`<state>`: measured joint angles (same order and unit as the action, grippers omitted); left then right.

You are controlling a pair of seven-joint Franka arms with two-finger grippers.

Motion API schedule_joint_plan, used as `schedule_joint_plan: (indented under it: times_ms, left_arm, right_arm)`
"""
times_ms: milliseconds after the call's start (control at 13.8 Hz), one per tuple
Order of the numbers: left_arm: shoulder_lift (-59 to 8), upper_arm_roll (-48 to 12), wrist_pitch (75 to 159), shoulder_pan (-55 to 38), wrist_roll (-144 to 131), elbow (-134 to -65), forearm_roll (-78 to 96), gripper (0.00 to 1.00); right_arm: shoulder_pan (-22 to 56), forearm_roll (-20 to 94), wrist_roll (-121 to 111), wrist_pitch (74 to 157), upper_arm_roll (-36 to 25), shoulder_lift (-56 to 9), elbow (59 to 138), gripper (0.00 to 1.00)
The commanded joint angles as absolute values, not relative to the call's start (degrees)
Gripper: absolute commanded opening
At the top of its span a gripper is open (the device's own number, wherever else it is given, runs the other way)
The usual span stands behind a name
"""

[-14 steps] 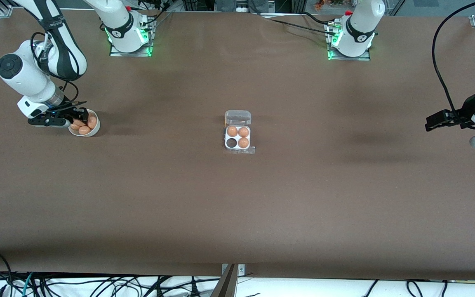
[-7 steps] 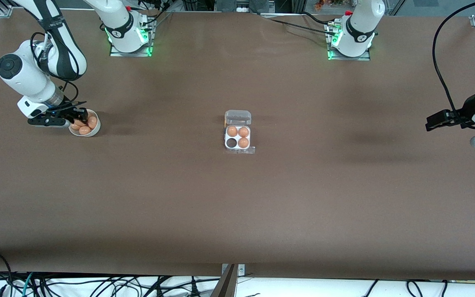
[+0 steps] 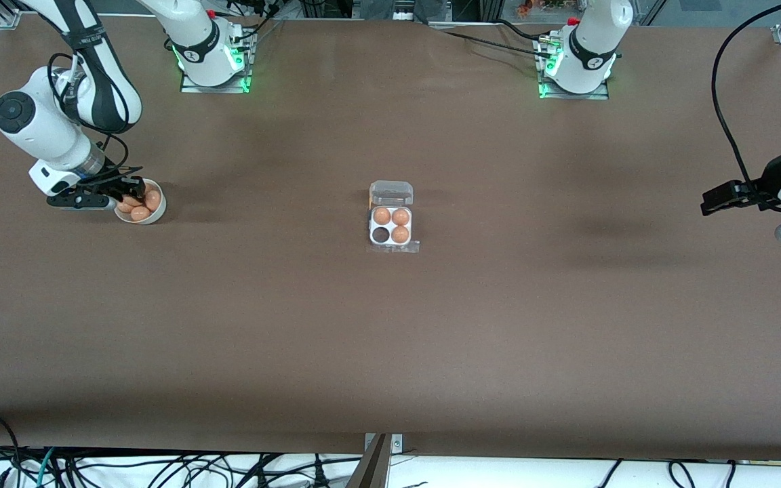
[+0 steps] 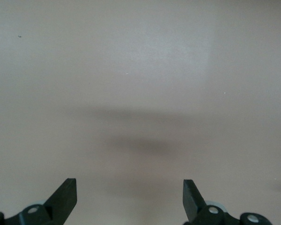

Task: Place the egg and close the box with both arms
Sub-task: 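Close the right gripper on one brown egg and lift it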

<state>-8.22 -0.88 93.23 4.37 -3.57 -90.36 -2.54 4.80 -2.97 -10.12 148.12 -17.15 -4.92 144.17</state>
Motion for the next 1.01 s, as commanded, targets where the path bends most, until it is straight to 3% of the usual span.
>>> schedule_joint_plan:
  times_ms: [0,361,722,939]
  left_arm:
    - [-8.96,-1.05,91.85,4.39,-4.04,-88.51,-2.64,1.0]
    - [-8.96,-1.14,91.85,4.13,-4.04,-88.51,-2.64,1.0]
    - [-8.96,-1.23,91.85,3.96,-4.04,-88.51,-2.55,1.0]
    - [-8.96,-1.32,91.76,3.78,-4.13,-88.59,-2.46,1.0]
  right_arm:
    - [5.1,-2.37,-11.25,141.61,-16.88,-5.62,139.14,0.26]
    - [9.3,-1.41,-9.85,130.89,-16.87,-6.23,130.45,0.26]
    - [16.42,3.76,-3.53,114.46,-16.79,-14.05,113.15,0.26]
    - [21.78,6.24,4.8,112.59,-16.35,-18.18,107.24,0.26]
